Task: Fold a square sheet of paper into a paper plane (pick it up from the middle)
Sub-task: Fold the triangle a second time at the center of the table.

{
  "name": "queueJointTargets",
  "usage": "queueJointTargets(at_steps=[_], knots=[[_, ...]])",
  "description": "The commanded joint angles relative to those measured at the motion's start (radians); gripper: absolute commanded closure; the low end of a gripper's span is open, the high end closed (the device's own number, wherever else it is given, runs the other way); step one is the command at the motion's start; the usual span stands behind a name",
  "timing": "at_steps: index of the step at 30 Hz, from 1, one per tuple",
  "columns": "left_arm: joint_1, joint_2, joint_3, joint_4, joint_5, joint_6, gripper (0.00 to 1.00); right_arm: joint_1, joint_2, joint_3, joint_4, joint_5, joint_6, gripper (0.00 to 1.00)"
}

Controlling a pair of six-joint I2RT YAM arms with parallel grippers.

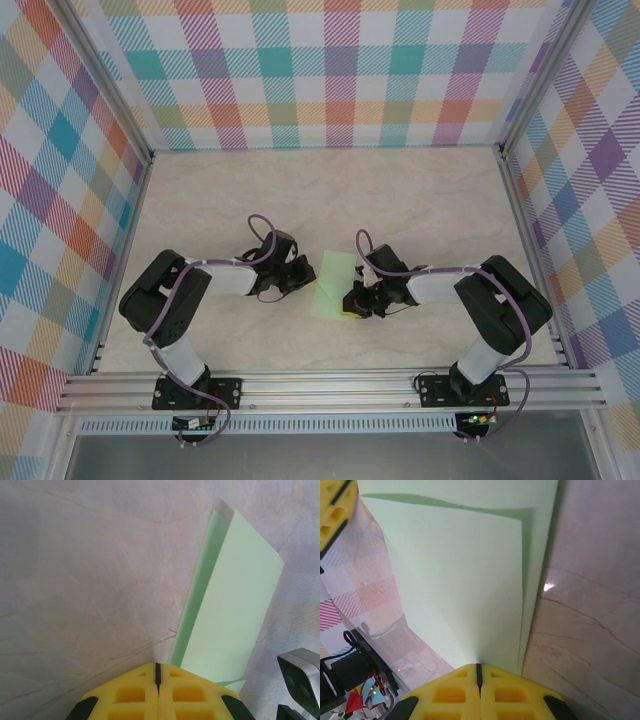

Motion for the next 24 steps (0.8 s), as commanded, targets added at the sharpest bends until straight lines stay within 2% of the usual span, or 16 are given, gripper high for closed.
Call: queueJointTargets(at_steps=[1, 6, 9, 16, 24], knots=[[0.023, -0.088, -0.004, -0.058, -0.026, 0.024, 1.0, 0.003, 0.026, -0.028, -0.088, 0.06, 0.001, 0.95], [0.008, -0.175, -0.014, -0.079, -0.014, 0.02, 1.0, 0.002, 0.026, -0.024, -0.089, 0.061, 0.003, 0.95], [-0.019, -0.183, -0.009, -0.068, 0.035, 0.031, 1.0, 0.003, 0.023, -0.024, -0.083, 0.061, 0.005, 0.95], [-0.071, -0.085, 0.031, -0.026, 0.137, 0.056, 1.0, 0.004, 0.015, -0.012, -0.063, 0.04, 0.016, 0.94], [-0.073, 0.036, 0.034, 0.007, 0.158, 0.05, 1.0, 0.003, 0.013, 0.004, -0.076, 0.042, 0.014, 0.94]])
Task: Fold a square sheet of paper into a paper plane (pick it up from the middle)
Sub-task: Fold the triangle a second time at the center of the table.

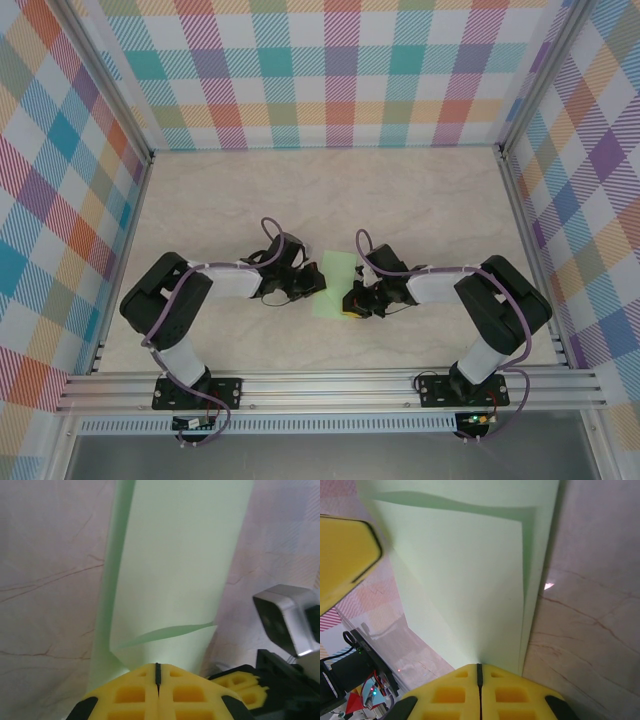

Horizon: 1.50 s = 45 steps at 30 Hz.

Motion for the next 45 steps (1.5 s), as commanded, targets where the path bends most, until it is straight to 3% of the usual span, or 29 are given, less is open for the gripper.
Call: queueJointTargets(at_steps=[1, 11, 22, 31, 40, 45], knots=[[-0.002, 0.034, 0.022, 0.014, 0.006, 0.025, 1.0, 0.002, 0.012, -0.002, -0.064, 0.04, 0.011, 0.94], [-0.002, 0.053, 0.007, -0.076, -0.078, 0.054, 1.0, 0.004, -0.036, 0.097, -0.094, 0.013, 0.005, 0.91], [-0.002, 0.059, 0.019, -0.077, -0.069, 0.05, 1.0, 0.038, 0.13, 0.223, -0.09, -0.007, 0.019, 0.91], [-0.003, 0.052, 0.012, -0.081, -0.074, 0.052, 1.0, 0.037, 0.213, 0.177, -0.085, 0.025, 0.039, 0.92], [-0.002, 0.053, 0.014, -0.092, -0.085, 0.051, 1.0, 0.038, 0.064, 0.142, -0.122, 0.012, 0.019, 0.91], [-0.001, 0.056, 0.015, -0.092, -0.087, 0.05, 1.0, 0.038, 0.084, 0.075, -0.079, 0.003, 0.035, 0.92]])
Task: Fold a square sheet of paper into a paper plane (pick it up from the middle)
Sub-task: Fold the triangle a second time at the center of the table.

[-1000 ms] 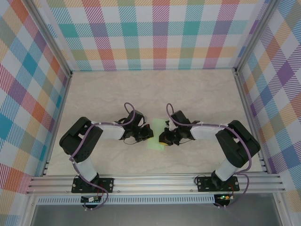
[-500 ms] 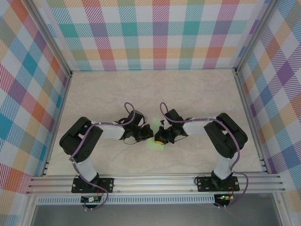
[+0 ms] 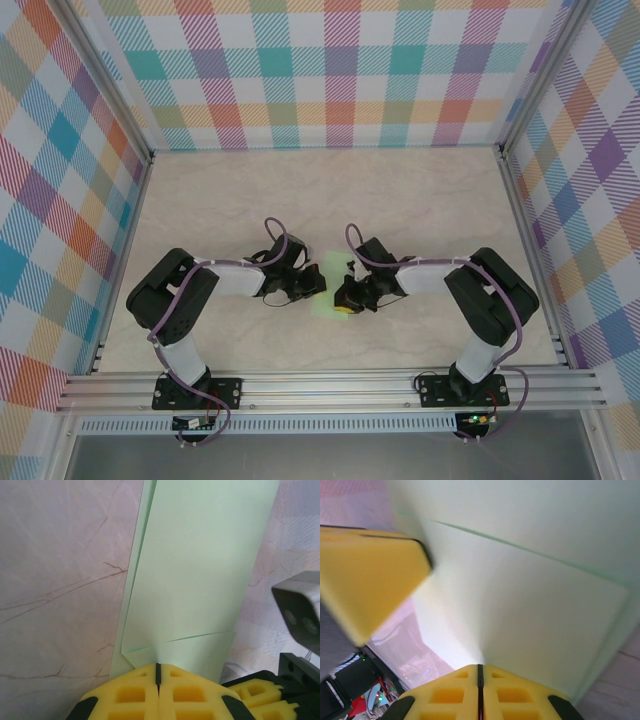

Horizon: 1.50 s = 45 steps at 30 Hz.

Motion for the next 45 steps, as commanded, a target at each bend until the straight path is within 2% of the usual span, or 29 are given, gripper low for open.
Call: queueJointTargets(at_steps=[1, 10, 33, 38, 42, 45], knots=[[-0.002, 0.022, -0.001, -0.081, -0.073, 0.011, 1.0, 0.006, 0.016, -0.048, -0.001, -0.001, 0.016, 0.92], [-0.002, 0.015, -0.002, -0.089, -0.08, 0.011, 1.0, 0.006, -0.09, -0.111, -0.01, -0.005, 0.005, 0.91], [-0.002, 0.01, 0.003, -0.092, -0.08, 0.005, 1.0, 0.005, -0.168, -0.194, -0.034, 0.018, 0.005, 0.9], [-0.002, 0.003, 0.01, -0.085, -0.062, 0.007, 1.0, -0.028, -0.257, -0.168, -0.096, 0.099, -0.001, 0.83], [-0.005, -0.009, 0.014, -0.081, -0.057, 0.004, 1.0, -0.059, -0.237, -0.123, -0.094, 0.128, 0.008, 0.71], [-0.006, -0.014, 0.019, -0.081, -0.05, 0.004, 1.0, -0.063, -0.192, -0.091, -0.073, 0.131, 0.023, 0.7]])
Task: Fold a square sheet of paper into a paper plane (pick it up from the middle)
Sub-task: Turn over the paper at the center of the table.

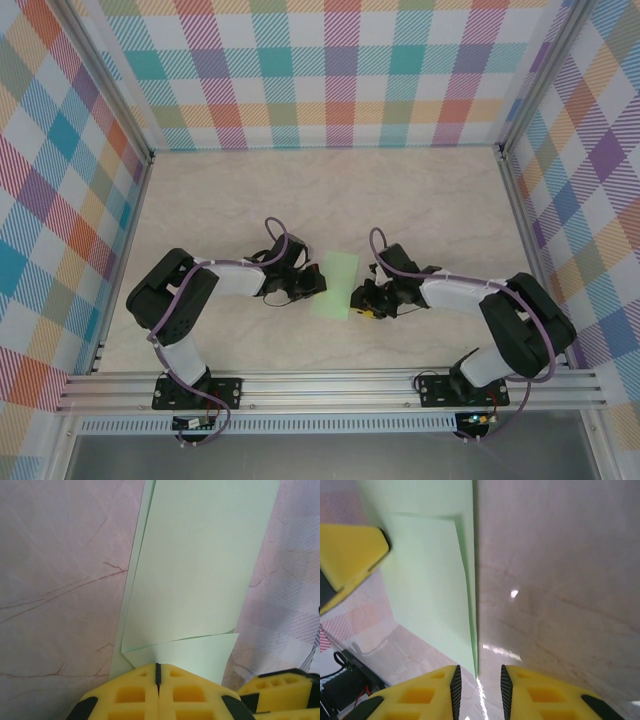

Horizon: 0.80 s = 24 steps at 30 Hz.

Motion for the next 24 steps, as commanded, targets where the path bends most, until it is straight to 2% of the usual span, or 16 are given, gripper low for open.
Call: queueJointTargets(at_steps=[1, 8, 24], knots=[[-0.003, -0.015, 0.014, -0.069, -0.043, 0.004, 1.0, -0.004, 0.052, 0.049, 0.009, 0.02, 0.026, 0.7], [-0.002, -0.018, 0.023, -0.074, -0.042, 0.004, 1.0, -0.009, 0.136, 0.083, 0.086, -0.012, 0.059, 0.7], [-0.002, -0.021, 0.03, -0.07, -0.034, 0.002, 1.0, -0.009, 0.152, 0.071, 0.186, -0.062, 0.097, 0.76]])
